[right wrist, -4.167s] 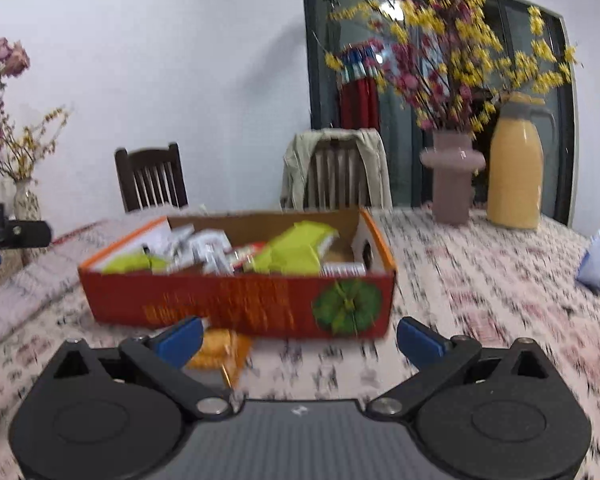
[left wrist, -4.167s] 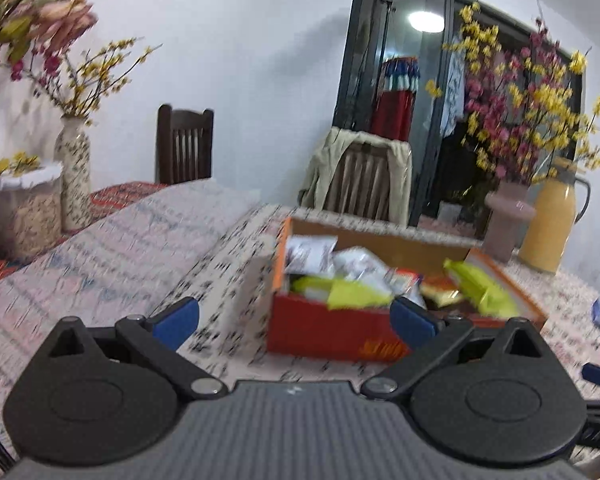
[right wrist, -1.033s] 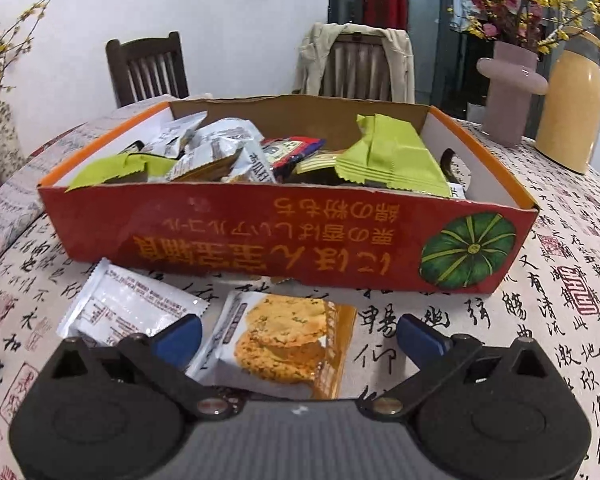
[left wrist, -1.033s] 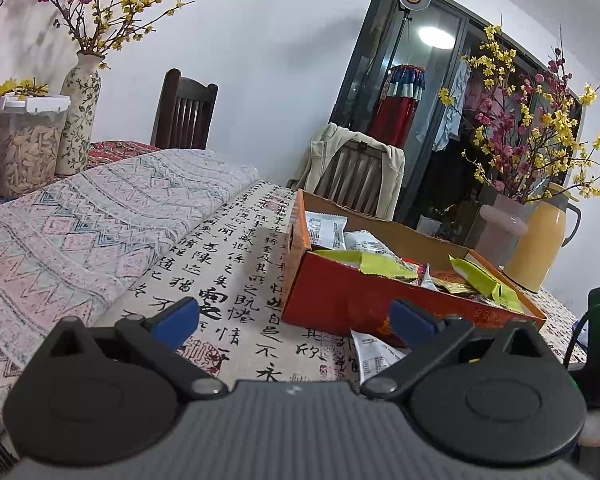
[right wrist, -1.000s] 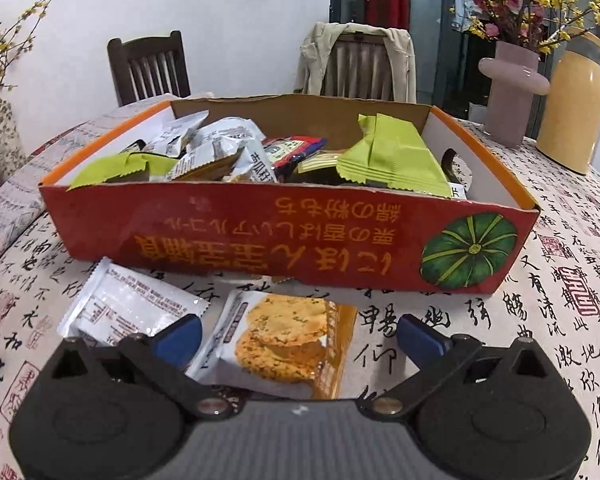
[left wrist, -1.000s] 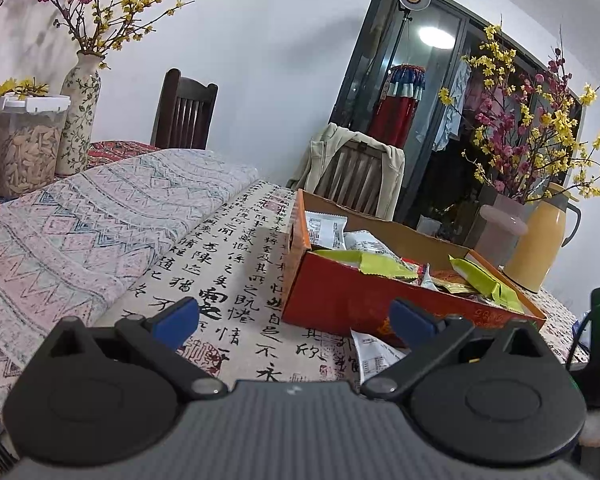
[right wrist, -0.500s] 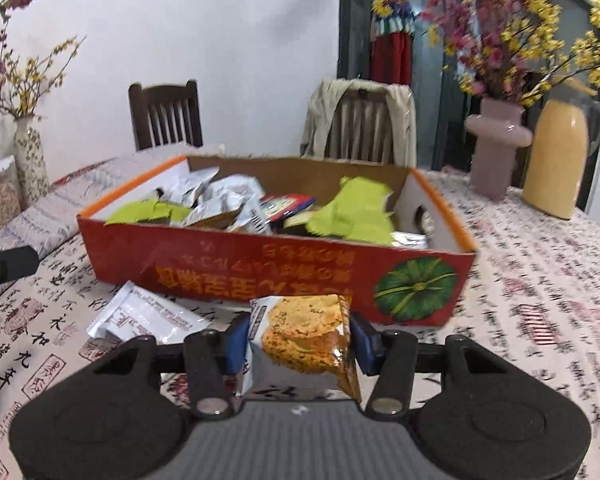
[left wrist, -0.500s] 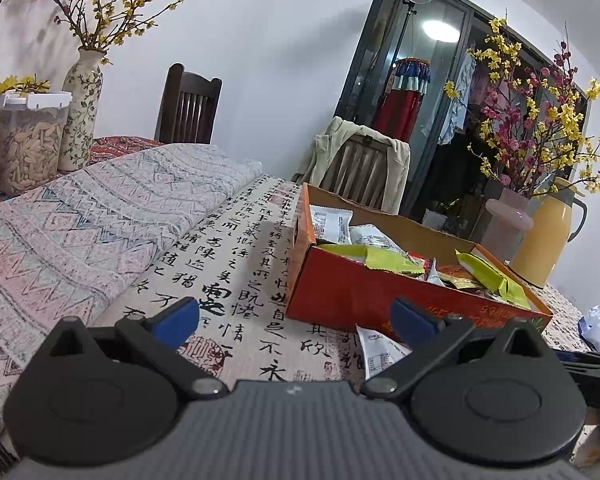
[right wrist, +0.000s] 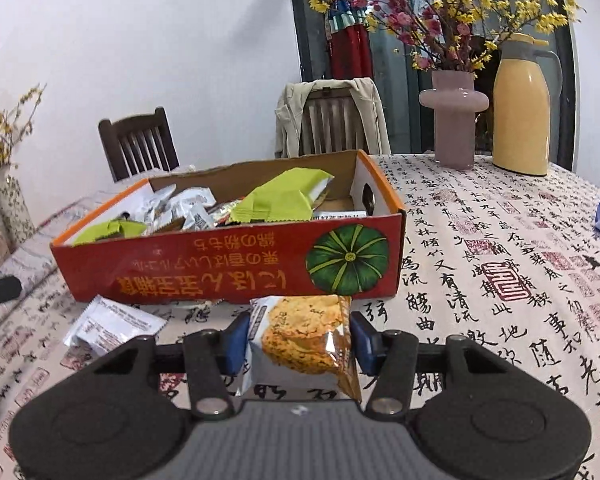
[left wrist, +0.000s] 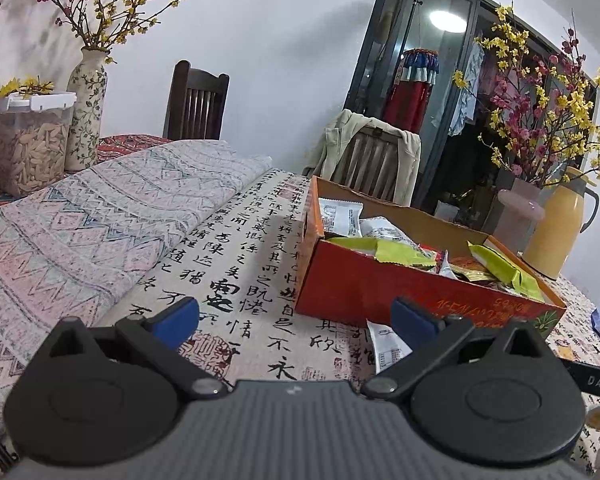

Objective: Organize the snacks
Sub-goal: 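Lift the cracker packet with the right tool while the left grasps the silver-white packet, then carry both packets over the box and open both tools to drop them inside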

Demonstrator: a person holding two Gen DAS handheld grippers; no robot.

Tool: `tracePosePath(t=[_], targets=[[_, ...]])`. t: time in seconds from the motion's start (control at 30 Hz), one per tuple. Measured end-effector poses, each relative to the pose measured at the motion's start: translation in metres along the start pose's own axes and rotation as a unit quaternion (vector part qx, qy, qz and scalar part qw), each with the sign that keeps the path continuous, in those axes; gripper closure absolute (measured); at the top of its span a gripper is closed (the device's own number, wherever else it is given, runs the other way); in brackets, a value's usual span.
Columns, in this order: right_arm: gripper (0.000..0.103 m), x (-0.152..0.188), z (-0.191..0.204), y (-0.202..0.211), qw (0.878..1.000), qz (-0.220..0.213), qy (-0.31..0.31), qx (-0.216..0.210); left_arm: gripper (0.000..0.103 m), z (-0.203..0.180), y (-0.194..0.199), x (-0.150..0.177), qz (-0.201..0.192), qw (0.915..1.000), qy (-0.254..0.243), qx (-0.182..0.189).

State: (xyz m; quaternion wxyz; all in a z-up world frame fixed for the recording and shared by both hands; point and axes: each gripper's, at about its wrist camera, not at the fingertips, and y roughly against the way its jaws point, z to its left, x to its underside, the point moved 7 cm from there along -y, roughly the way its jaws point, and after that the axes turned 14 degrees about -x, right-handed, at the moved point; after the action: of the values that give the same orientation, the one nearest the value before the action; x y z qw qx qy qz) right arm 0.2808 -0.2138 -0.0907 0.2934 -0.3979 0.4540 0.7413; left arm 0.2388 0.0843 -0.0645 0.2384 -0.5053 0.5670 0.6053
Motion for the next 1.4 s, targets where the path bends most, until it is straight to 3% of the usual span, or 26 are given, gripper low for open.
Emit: tracePosePath(t=[0.3, 0.43, 0.57, 0.93, 1.2, 1.33, 1.37, 1.4], targets=[[0.052, 0.000, -0.006, 0.003, 1.000, -0.010, -0.024, -0.014, 0.000, -0.003, -0.001, 0.001, 0.002, 0.9997, -0.015, -0.017], [0.052, 0.000, -0.007, 0.003, 0.999, -0.010, -0.030, -0.017, 0.000, -0.010, -0.004, 0.001, 0.019, 0.9982, -0.048, -0.030], [0.052, 0.000, -0.008, 0.004, 0.999, -0.015, -0.034, -0.023, 0.000, -0.026, 0.001, -0.001, 0.028, 0.9958, -0.086, -0.020], [0.052, 0.000, -0.010, 0.007, 0.998, -0.025, -0.047, -0.030, 0.000, -0.106, -0.016, 0.021, 0.075, 0.9758, -0.205, -0.012], [0.052, 0.000, -0.013, 0.008, 0.997, -0.028, -0.058, -0.042, 0.000, -0.123, -0.041, 0.040, 0.129, 0.9674, -0.216, -0.029], [0.052, 0.000, -0.013, 0.008, 0.997, -0.029, -0.061, -0.049, 0.013, -0.128, -0.043, 0.045, 0.133, 0.9665, -0.218, -0.024], [0.052, 0.000, -0.013, 0.008, 0.996, -0.029, -0.062, -0.050, 0.031, -0.127, -0.041, 0.044, 0.135, 0.9679, -0.211, -0.018], [0.052, 0.000, -0.013, 0.008, 0.996, -0.030, -0.063, -0.051, 0.038, -0.127, -0.039, 0.042, 0.139, 0.9693, -0.203, -0.012]])
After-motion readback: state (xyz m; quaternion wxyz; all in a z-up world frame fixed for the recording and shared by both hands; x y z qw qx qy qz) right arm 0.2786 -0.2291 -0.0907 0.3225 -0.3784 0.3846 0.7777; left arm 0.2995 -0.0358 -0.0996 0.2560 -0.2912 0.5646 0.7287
